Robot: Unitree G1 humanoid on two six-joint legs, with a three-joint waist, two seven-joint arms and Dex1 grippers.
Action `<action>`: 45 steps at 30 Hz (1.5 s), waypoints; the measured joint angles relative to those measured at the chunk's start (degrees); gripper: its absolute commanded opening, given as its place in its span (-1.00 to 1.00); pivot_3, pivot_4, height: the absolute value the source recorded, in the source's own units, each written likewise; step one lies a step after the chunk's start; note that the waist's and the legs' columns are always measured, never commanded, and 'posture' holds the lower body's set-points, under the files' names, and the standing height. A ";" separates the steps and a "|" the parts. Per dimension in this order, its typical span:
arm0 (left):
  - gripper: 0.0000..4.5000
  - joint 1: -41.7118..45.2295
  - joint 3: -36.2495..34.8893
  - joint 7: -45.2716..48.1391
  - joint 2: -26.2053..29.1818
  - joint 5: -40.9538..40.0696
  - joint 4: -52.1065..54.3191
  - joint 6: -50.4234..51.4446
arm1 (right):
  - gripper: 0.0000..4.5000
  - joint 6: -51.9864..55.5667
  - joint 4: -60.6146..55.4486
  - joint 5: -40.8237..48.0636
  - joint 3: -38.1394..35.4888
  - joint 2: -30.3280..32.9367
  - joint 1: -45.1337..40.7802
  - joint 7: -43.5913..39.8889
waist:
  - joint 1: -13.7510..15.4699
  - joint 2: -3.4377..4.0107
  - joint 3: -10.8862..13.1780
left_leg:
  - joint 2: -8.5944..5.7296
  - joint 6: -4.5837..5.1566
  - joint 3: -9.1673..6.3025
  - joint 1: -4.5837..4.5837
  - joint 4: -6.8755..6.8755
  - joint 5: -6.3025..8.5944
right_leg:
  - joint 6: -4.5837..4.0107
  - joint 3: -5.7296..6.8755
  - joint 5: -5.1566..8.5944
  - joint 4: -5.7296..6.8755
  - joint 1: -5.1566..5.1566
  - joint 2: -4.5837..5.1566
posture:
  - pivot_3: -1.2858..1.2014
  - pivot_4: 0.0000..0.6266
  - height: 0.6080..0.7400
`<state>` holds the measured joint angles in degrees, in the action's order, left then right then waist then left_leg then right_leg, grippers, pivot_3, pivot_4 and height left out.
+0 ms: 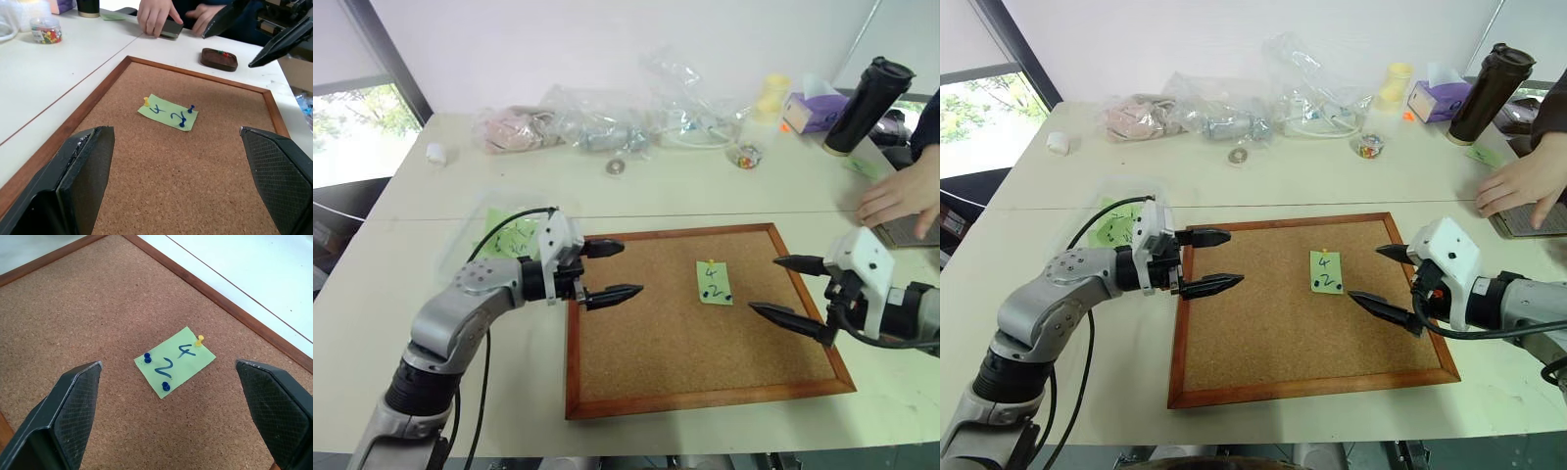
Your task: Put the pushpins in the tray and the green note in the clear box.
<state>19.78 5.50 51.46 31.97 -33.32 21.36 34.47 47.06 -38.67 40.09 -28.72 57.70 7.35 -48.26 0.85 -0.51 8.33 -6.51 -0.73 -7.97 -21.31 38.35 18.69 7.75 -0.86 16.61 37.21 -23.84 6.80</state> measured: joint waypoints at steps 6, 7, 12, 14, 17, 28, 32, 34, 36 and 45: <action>0.99 -0.80 0.17 0.61 0.18 0.18 0.00 0.02 | 1.00 0.00 0.00 -0.43 0.05 -0.01 -0.14 0.10 | -0.04 0.00 0.00 | 0.00 0.00 0.00 0.00 0.00 0.00 | 0.00 0.00 0.00 0.00 0.00 0.00 | 0.03 -0.52 0.86; 0.99 -0.94 0.17 0.64 0.18 0.16 0.00 0.06 | 1.00 0.00 0.00 -0.45 0.08 -0.01 -0.23 0.11 | -0.02 0.00 0.00 | 0.00 0.00 0.00 0.00 0.00 0.00 | 0.00 0.00 0.00 0.00 0.00 0.00 | 0.03 -0.52 0.86; 0.99 -1.13 0.17 0.80 0.51 0.18 0.01 0.05 | 1.00 0.00 0.00 -0.46 0.17 -0.02 -0.43 0.17 | -0.05 0.00 0.00 | 0.00 0.00 0.00 0.00 0.00 0.00 | 0.00 0.00 0.00 0.00 0.00 0.00 | 0.03 -0.52 0.86; 0.99 -1.26 0.17 0.86 0.60 0.24 0.00 -0.04 | 1.00 0.00 0.00 -0.46 0.20 -0.02 -0.48 0.26 | -0.05 0.00 0.00 | 0.00 0.00 0.00 0.00 0.00 0.00 | 0.00 -0.01 0.00 0.00 0.00 0.00 | 0.03 -0.52 0.86; 0.99 -1.55 0.18 0.94 0.74 0.47 0.00 -0.21 | 1.00 0.00 0.00 -0.47 0.26 -0.05 -0.50 0.60 | -0.02 0.00 0.00 | 0.00 0.00 0.00 0.00 0.00 0.00 | 0.00 -0.01 0.00 0.00 0.00 0.00 | 0.03 -0.52 0.86; 0.99 -1.08 0.45 0.85 0.69 1.49 -0.07 -0.28 | 1.00 0.00 0.01 -0.50 0.29 -0.06 -0.80 0.75 | -0.02 0.00 0.00 | 0.00 0.00 0.00 0.00 0.00 0.00 | 0.00 0.00 0.00 0.00 0.00 0.00 | 0.03 -0.52 0.86; 0.99 -0.88 0.56 0.94 0.63 1.70 -0.43 -0.28 | 1.00 0.00 0.01 -0.49 0.31 -0.06 -0.84 0.85 | -0.06 0.00 0.00 | 0.00 0.00 0.00 0.00 0.00 0.00 | 0.00 0.00 0.00 0.00 0.00 0.00 | 0.03 -0.52 0.86; 0.99 -0.88 0.66 0.97 0.64 2.14 -0.45 -0.37 | 1.00 0.00 0.01 -0.49 0.32 -0.06 -0.85 0.88 | -0.04 0.00 0.00 | 0.00 0.00 0.00 0.00 0.00 0.00 | 0.00 0.00 0.00 0.00 0.00 0.00 | 0.03 -0.52 0.86; 0.99 -0.88 2.15 1.17 0.66 4.24 -1.07 -2.31 | 1.00 0.00 0.01 -0.49 0.35 -0.07 -0.90 0.91 | 0.01 0.00 0.00 | -0.01 0.00 0.00 0.00 0.00 0.00 | 0.00 0.00 0.00 0.00 0.01 0.00 | 0.03 -0.52 0.86; -0.99 -1.48 8.82 4.72 -3.45 11.55 -10.30 -13.42 | 1.00 -0.05 0.20 -0.49 3.33 -0.22 -2.77 1.23 | -0.06 0.00 0.00 | 0.00 0.00 0.00 0.01 0.00 0.00 | 0.00 0.03 0.00 0.00 0.01 0.00 | 0.03 -0.52 0.86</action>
<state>18.29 14.32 56.19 28.52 -21.77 11.07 21.05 47.01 -38.47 39.61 -25.39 57.48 4.57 -47.03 0.79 -0.51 8.33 -6.51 -0.73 -7.96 -21.29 38.35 18.69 7.75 -0.83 16.61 37.21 -23.83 6.81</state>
